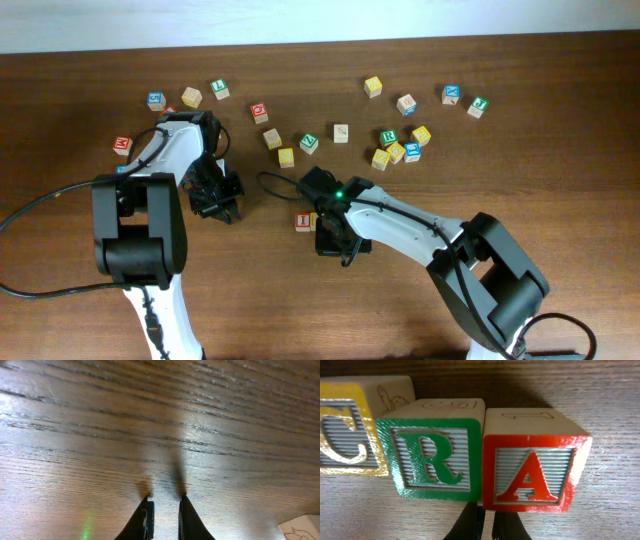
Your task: Spell out ICRA
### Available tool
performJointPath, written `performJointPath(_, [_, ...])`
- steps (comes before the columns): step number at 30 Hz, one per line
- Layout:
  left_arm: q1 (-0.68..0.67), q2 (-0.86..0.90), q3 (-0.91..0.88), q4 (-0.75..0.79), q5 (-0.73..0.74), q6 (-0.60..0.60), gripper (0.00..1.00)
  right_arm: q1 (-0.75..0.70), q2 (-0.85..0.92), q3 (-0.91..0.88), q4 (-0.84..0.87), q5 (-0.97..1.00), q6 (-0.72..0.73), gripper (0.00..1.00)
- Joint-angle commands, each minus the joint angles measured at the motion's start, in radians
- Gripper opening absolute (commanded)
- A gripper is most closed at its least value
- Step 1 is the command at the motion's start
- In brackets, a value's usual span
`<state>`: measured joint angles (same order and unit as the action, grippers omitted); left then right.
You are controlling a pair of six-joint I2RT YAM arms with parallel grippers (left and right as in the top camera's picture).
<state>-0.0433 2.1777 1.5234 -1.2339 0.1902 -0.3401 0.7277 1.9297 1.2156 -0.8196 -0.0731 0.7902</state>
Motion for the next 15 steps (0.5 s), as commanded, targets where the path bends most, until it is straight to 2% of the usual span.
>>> performJointPath(1, [0.007, 0.038, -0.006, 0.006, -0.042, -0.014, 0.11, 0.006, -0.008, -0.011, 0.020, 0.053, 0.013, 0.04])
performJointPath(15, [0.007, 0.038, -0.006, 0.005, -0.042, -0.014, 0.13, 0.006, -0.008, -0.011, 0.069, 0.079, 0.030, 0.05])
